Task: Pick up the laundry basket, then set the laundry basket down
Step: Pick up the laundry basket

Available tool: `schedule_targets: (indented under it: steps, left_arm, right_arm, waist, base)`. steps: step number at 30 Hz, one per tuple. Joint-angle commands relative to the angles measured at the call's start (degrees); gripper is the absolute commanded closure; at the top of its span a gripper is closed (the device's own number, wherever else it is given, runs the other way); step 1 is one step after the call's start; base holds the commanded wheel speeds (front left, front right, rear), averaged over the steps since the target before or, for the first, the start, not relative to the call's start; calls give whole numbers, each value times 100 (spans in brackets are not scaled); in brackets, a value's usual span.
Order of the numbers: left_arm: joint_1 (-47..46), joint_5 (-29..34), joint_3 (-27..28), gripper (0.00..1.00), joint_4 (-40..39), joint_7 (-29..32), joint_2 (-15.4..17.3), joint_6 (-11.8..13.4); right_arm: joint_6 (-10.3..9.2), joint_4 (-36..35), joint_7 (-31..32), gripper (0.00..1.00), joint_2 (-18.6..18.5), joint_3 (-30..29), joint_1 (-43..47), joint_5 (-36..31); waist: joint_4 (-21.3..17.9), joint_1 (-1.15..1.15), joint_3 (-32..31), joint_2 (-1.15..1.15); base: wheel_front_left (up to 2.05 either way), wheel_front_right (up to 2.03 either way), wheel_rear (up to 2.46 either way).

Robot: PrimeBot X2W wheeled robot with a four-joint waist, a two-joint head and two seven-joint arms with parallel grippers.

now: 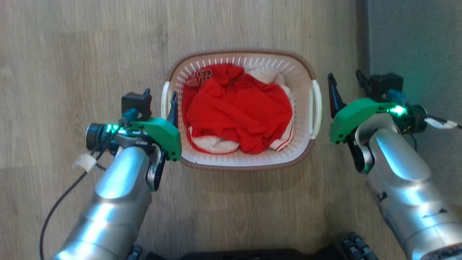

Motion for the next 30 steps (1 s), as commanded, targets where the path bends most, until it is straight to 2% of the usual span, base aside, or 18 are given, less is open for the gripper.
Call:
schedule_targets:
  steps: [1, 7, 12, 20, 26, 30]
  left_arm:
    - [-74, -56, 95, 0, -7, -37, 84, -12]
    - [-484, -326, -172, 0, 568, -37, 84, -108]
    - [-764, -424, -432, 0, 933, -37, 84, -186]
    - [-1047, -733, -753, 0, 1470, -37, 84, -345]
    - [-1267, -1089, -1160, 0, 1685, 117, 84, -485]
    - [-1351, -1338, -1356, 0, 1760, 244, 84, -476]
  right_arm:
    - [41, 6, -70, 0, 62, 81, 2, 32]
    - [41, 627, -70, 0, 145, 263, -388, 35]
    - [41, 1090, 35, 0, 219, 475, -686, 346]
    - [41, 1253, 188, 0, 284, 860, -916, 941]
    - [41, 1365, 574, 0, 307, 1250, -1072, 1350]
    - [41, 1393, 812, 0, 314, 1493, -1142, 1627]
  waist:
    - [52, -1, 270, 0]
    - [65, -1, 612, 0]
    - [39, -1, 811, 0]
    - [-1, -1, 1007, 0]
    - [11, -1, 1134, 0]
    - [6, -1, 1202, 0]
  base:
    - [0, 0, 0]
    - [0, 0, 0]
    - [0, 0, 0]
    - [0, 0, 0]
    - [0, 0, 0]
    - [0, 0, 0]
